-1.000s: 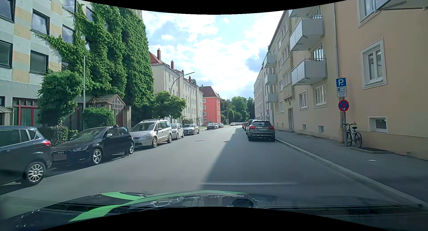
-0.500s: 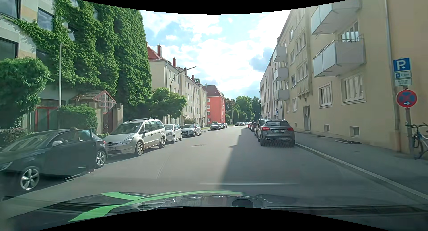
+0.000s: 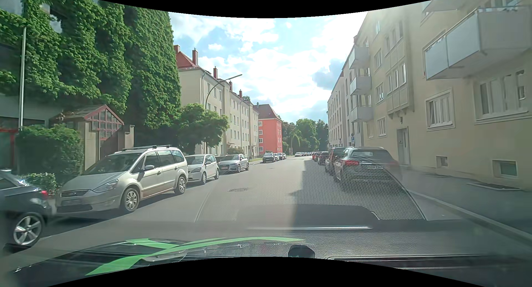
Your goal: Follow the waypoints while adhering to traffic rules and regulations
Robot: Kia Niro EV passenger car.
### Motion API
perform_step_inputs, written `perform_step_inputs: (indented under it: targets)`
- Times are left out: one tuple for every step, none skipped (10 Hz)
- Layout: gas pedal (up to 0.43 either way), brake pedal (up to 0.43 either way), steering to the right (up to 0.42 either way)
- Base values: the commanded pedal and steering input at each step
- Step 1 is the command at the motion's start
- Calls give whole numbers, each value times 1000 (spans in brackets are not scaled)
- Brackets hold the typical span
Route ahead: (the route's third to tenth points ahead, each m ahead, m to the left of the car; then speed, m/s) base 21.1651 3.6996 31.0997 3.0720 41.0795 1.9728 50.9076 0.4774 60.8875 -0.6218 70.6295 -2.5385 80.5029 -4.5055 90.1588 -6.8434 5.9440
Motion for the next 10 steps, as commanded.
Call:
perform_step_inputs:
  targets:
    - [87,0,-9]
    - [87,0,-6]
    - [87,0,-3]
    - [87,0,-3]
    - [87,0,-1]
    - [87,0,2]
    - [87,0,5]
    - [87,0,9]
    - [87,0,13]
    - [87,0,14]
